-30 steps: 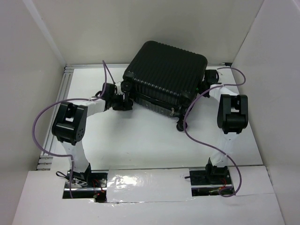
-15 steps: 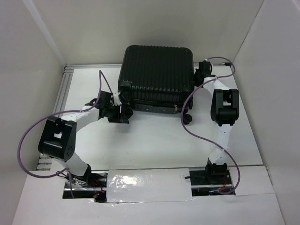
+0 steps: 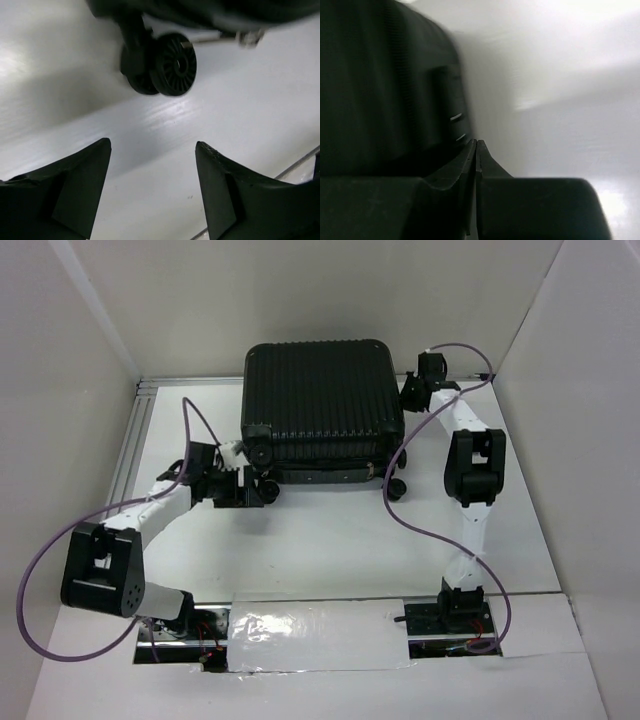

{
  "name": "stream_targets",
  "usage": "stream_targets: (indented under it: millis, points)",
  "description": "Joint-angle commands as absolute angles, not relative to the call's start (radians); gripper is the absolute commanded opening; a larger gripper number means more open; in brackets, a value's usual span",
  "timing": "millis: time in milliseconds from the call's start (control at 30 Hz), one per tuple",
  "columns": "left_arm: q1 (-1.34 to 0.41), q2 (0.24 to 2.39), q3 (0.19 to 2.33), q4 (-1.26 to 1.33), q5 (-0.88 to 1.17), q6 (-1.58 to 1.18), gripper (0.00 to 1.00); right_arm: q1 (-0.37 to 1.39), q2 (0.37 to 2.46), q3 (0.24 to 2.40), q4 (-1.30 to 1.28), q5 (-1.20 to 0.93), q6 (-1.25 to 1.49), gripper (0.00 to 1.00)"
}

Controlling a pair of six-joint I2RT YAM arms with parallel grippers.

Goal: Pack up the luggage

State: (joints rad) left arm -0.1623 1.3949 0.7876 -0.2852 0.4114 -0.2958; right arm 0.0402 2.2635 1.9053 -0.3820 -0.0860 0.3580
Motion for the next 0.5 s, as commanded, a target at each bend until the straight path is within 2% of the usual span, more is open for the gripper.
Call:
stream_targets:
  millis: [0, 133, 267, 333, 467]
  points:
    - [-0.1, 1.348, 0.894, -0.221, 0.46, -0.314, 0.81, 0.005, 2.054, 1.996, -0.449, -0.215, 0.348, 0.1]
    - [-0.023, 1.348, 0.985, -0.296, 0.341, -0.38, 0.82, -0.024, 1.924, 1.898, -0.44, -0.25, 0.338, 0.15]
    - [0.076, 1.41, 1.055, -0.305, 0.204, -0.482, 0.83, -0.025, 1.823, 1.77, -0.422, -0.21, 0.337, 0.27]
    - [0.087, 1.492, 1.136, -0.285, 0.157, -0.491, 0.83, -0.035, 1.813, 1.723, -0.411, -0.187, 0.337, 0.32]
    - [0.098, 1.673, 1.333, -0.275, 0.118, -0.491, 0.82, -0.055, 1.862, 1.732, -0.411, -0.163, 0.337, 0.33]
